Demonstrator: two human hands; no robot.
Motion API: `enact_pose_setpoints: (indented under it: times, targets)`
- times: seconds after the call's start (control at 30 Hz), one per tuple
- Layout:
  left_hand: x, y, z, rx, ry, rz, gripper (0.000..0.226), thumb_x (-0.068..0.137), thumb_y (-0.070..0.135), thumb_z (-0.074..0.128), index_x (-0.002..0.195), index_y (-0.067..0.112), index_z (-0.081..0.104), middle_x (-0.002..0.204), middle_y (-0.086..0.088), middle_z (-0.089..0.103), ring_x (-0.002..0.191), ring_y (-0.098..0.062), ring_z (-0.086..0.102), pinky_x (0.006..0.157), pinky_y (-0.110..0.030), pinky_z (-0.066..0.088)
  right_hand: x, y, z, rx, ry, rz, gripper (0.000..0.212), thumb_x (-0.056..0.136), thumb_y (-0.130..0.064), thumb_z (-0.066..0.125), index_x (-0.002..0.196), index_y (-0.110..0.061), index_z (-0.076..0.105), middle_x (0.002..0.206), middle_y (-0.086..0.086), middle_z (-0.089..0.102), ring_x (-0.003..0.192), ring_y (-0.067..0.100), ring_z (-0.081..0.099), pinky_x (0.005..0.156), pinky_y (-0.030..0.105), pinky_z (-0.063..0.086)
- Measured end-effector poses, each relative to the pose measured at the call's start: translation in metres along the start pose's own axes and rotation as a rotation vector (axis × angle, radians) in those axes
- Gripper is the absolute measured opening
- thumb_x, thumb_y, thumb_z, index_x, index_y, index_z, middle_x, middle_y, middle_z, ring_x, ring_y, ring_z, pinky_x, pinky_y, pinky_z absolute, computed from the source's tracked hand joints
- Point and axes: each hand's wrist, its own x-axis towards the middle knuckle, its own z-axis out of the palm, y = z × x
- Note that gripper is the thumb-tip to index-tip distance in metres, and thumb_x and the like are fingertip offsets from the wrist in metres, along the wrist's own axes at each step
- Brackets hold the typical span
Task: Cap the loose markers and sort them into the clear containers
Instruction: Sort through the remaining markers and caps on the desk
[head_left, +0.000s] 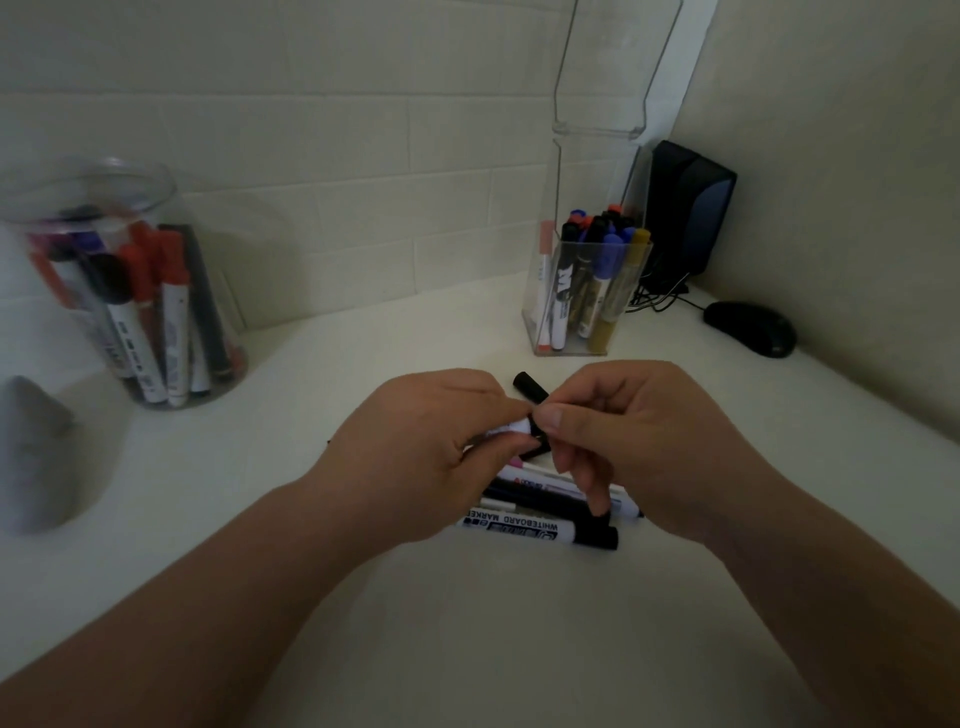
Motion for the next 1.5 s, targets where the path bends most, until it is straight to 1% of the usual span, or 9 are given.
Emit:
enact_pose_setpoints:
  times: [0.17, 0.33, 0.47, 0.6, 0.93, 1.07, 1.23, 1.4, 1.5]
  targets:
    - [0.005, -0.004, -0.001, -0.027, -0.017, -0.088, 0.015, 0.096, 0.031, 0.063, 0.096, 0.022, 0.074, 0.073, 0.015, 0.055, 0.065, -0.002, 0.048, 0.061, -0.018, 0.037, 0.002, -0.003, 0.009, 0.116, 0.051, 0.070, 0.014, 0.093, -0.010, 0.065, 0.084, -0.001, 0.072, 0.058, 0.013, 0.064, 0.040, 0.019, 0.052, 0.038, 0.024, 0.044]
    - [0.005, -0.027, -0.020, 0.096, 0.008, -0.340, 0.010, 0.093, 0.038, 0.065, 0.092, 0.029, 0.069, 0.077, 0.020, 0.055, 0.080, 0.011, 0.049, 0.070, -0.005, 0.033, 0.000, -0.005, -0.003, -0.439, 0.168, -0.105, 0.023, 0.083, -0.045, 0.069, 0.095, -0.026, 0.066, 0.065, -0.001, 0.070, 0.048, 0.006, 0.058, 0.049, 0.013, 0.046]
    - [-0.003, -0.041, -0.033, 0.191, -0.180, -0.549, 0.012, 0.091, 0.043, 0.065, 0.084, 0.033, 0.065, 0.080, 0.015, 0.057, 0.075, 0.000, 0.050, 0.061, -0.018, 0.033, -0.008, -0.003, -0.011, -0.906, -0.088, -0.170, 0.011, 0.085, -0.045, 0.070, 0.086, -0.037, 0.062, 0.067, -0.020, 0.058, 0.069, -0.007, 0.059, 0.055, 0.011, 0.044]
    - [-0.002, -0.040, -0.034, 0.227, -0.297, -0.631, 0.012, 0.089, 0.043, 0.066, 0.082, 0.033, 0.064, 0.083, 0.014, 0.060, 0.071, -0.001, 0.052, 0.060, -0.023, 0.038, -0.012, -0.001, 0.003, -1.153, -0.297, -0.204, 0.023, 0.090, -0.052, 0.060, 0.096, -0.030, 0.064, 0.074, -0.013, 0.058, 0.074, 0.005, 0.055, 0.069, 0.026, 0.048]
    - [-0.001, -0.029, -0.019, 0.270, -0.383, -0.675, 0.016, 0.083, 0.048, 0.073, 0.091, 0.035, 0.066, 0.088, 0.016, 0.060, 0.087, -0.006, 0.057, 0.081, -0.031, 0.053, -0.012, 0.003, 0.017, -1.223, -0.382, -0.126, 0.015, 0.088, -0.039, 0.056, 0.089, -0.026, 0.064, 0.080, -0.007, 0.054, 0.074, 0.010, 0.055, 0.067, 0.028, 0.049]
    - [0.000, -0.028, -0.018, 0.271, -0.405, -0.682, 0.013, 0.084, 0.043, 0.073, 0.093, 0.036, 0.067, 0.087, 0.017, 0.059, 0.090, -0.007, 0.058, 0.082, -0.030, 0.053, -0.008, -0.004, 0.000, -0.957, -0.304, -0.086, 0.014, 0.074, -0.032, 0.071, 0.072, -0.023, 0.060, 0.062, -0.003, 0.059, 0.054, 0.005, 0.054, 0.054, 0.025, 0.047]
    - [0.000, -0.028, -0.016, 0.273, -0.416, -0.666, 0.017, 0.085, 0.043, 0.073, 0.099, 0.037, 0.067, 0.089, 0.018, 0.059, 0.090, -0.006, 0.056, 0.084, -0.030, 0.052, 0.002, 0.008, -0.031, 0.192, -0.157, 0.177, 0.011, 0.065, -0.006, 0.059, 0.075, -0.005, 0.057, 0.055, 0.015, 0.053, 0.040, 0.018, 0.049, 0.038, 0.021, 0.039]
    - [-0.001, -0.030, -0.017, 0.259, -0.353, -0.612, 0.019, 0.085, 0.053, 0.068, 0.093, 0.036, 0.067, 0.087, 0.018, 0.058, 0.081, -0.002, 0.052, 0.077, -0.028, 0.049, 0.006, 0.018, -0.030, 0.312, -0.288, 0.167, 0.022, 0.067, -0.012, 0.064, 0.083, -0.005, 0.052, 0.057, 0.017, 0.059, 0.042, 0.026, 0.056, 0.039, 0.022, 0.039]
    - [0.000, -0.019, -0.022, 0.081, -0.184, -0.474, 0.023, 0.083, 0.056, 0.063, 0.082, 0.034, 0.069, 0.079, 0.016, 0.060, 0.073, -0.002, 0.054, 0.065, -0.020, 0.041, 0.007, 0.016, -0.024, 0.410, -0.293, 0.101, 0.005, 0.079, -0.006, 0.058, 0.082, -0.003, 0.055, 0.063, 0.022, 0.065, 0.046, 0.028, 0.063, 0.035, 0.022, 0.045]
